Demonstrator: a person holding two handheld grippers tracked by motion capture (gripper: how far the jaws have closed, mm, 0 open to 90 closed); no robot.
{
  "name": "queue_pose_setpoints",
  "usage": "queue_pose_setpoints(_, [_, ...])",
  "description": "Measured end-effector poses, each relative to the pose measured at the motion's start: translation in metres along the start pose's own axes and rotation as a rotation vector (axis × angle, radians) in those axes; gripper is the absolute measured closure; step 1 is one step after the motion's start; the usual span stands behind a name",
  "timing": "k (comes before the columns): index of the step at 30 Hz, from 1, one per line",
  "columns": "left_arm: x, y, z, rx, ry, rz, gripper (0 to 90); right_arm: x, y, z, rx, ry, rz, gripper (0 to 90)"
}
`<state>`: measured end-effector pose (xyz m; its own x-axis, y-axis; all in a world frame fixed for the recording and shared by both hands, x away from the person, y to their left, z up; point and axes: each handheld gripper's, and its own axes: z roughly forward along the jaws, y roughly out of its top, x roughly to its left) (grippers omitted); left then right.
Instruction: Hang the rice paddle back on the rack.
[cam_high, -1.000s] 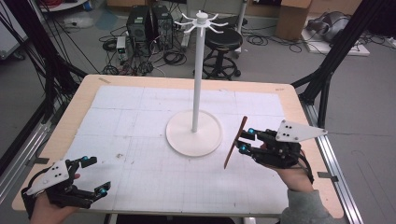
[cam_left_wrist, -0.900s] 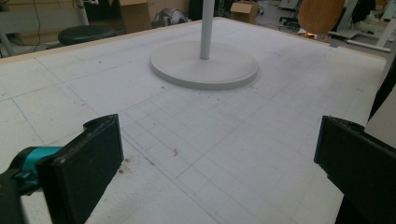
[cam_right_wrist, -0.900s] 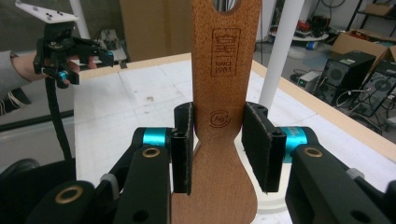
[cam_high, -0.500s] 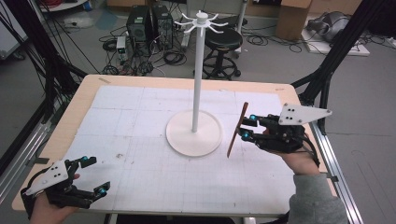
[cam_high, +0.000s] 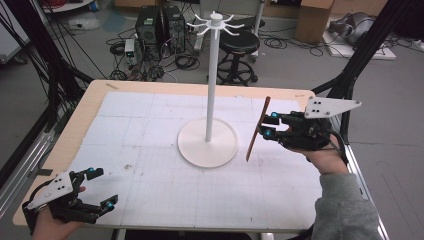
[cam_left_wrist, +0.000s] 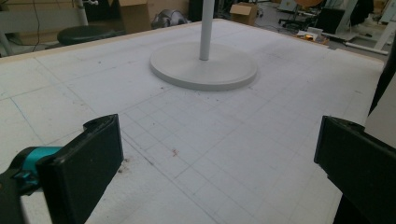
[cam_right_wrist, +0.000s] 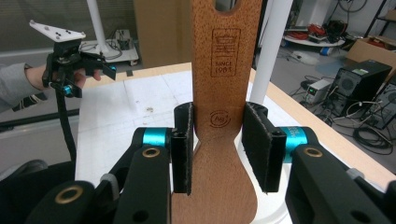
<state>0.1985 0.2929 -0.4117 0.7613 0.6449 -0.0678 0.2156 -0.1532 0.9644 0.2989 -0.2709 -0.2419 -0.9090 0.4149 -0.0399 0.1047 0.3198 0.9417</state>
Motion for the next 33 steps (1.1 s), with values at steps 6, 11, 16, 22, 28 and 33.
queue_pose_setpoints(6, [-0.001,0.001,0.0,-0.006,-0.006,0.003,1.8,-0.009,0.011,0.005,0.017,0.01,-0.001,64.2])
queue_pose_setpoints(11, [0.0,0.001,-0.001,-0.014,-0.007,0.001,1.8,-0.017,0.019,0.009,0.005,0.0,0.019,64.2])
queue_pose_setpoints(16, [-0.001,0.002,-0.002,-0.023,-0.011,0.0,1.8,-0.022,0.027,0.015,0.025,-0.019,0.021,64.2])
queue_pose_setpoints(22, [-0.001,0.002,-0.001,-0.022,-0.011,-0.002,1.8,-0.024,0.039,0.017,0.023,-0.029,0.021,64.3])
queue_pose_setpoints(28, [-0.002,0.001,-0.002,-0.02,-0.008,-0.001,1.8,-0.024,0.053,0.02,0.046,-0.036,0.003,64.2])
queue_pose_setpoints(33, [-0.003,0.001,-0.003,-0.031,-0.012,-0.016,1.8,-0.028,0.06,0.025,0.045,-0.056,0.005,64.2])
